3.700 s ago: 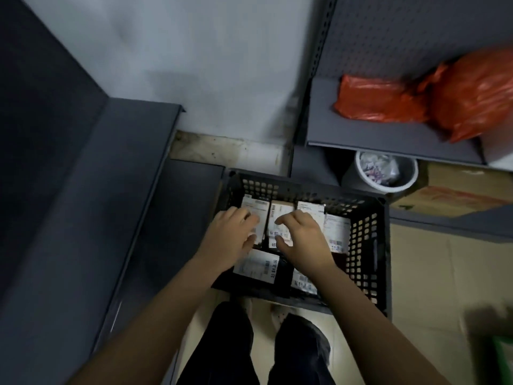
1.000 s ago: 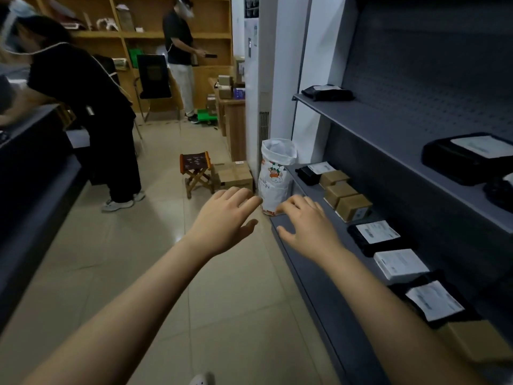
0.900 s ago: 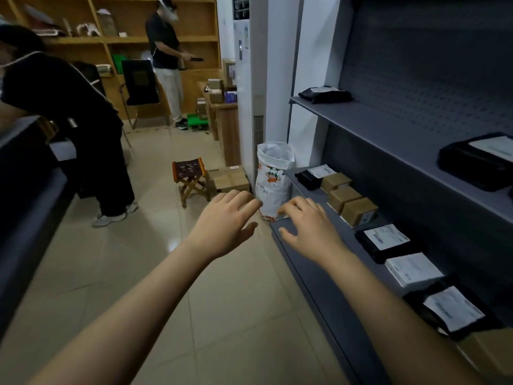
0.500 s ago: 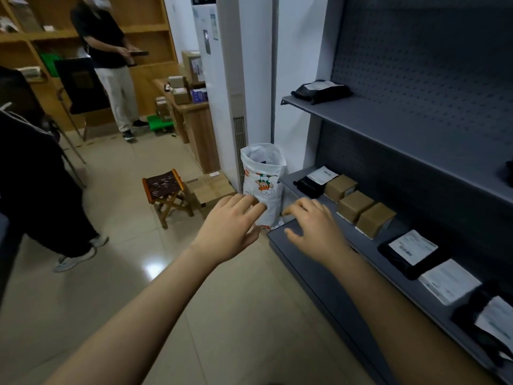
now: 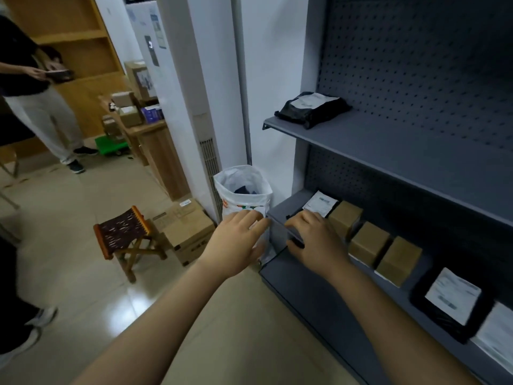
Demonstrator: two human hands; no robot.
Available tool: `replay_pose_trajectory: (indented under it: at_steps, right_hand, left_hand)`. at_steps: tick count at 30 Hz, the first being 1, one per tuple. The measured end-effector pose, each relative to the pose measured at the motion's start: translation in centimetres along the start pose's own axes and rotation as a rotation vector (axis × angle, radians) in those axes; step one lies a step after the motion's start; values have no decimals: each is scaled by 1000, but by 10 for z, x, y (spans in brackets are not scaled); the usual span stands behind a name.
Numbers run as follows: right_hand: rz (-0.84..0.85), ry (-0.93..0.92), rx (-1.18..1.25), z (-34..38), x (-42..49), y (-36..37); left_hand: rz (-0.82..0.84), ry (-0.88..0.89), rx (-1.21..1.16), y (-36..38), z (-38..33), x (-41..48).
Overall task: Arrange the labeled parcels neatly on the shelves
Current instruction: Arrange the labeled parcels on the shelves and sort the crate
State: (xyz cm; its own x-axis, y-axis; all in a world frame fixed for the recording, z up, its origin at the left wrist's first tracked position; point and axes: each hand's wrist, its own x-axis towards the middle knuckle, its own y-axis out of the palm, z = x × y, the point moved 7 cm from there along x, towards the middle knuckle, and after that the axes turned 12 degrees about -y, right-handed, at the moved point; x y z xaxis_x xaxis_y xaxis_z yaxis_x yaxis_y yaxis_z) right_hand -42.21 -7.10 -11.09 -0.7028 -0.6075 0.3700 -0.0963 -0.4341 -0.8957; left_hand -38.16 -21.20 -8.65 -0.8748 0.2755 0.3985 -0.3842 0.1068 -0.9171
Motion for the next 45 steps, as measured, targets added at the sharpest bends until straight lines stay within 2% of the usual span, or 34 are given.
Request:
replay_pose_trajectory:
  at_steps: [5, 10, 19, 23, 26, 33, 37, 42, 45]
  right_hand:
    - [42, 117, -24, -45, 44, 25]
    - [46, 286, -23, -82, 72, 53]
    - [-77, 625, -90, -118, 98, 89]
    - [-111, 765, -89, -130, 86, 109]
    - [-90, 862, -56, -149, 72, 134]
    - [-32, 1007, 17, -215, 41, 218]
    - [-114, 1112, 77, -257, 25, 249]
    - [-341, 1272, 187, -314, 14, 271]
    - [-386, 1310, 287, -333, 14, 289]
  left_hand:
    - [38, 76, -83, 45, 37, 60]
    - [90, 225, -157, 99, 64, 113]
    - [201, 513, -302, 171, 102, 196]
    - [229, 564, -388, 209, 106, 213]
    - [245, 533, -440, 245, 103, 219]
    - [413, 438, -456, 363, 91, 206]
    - [478, 309, -502, 420, 82, 212]
    - [550, 44, -673, 466, 68, 233]
    - [610, -94, -766, 491, 58, 235]
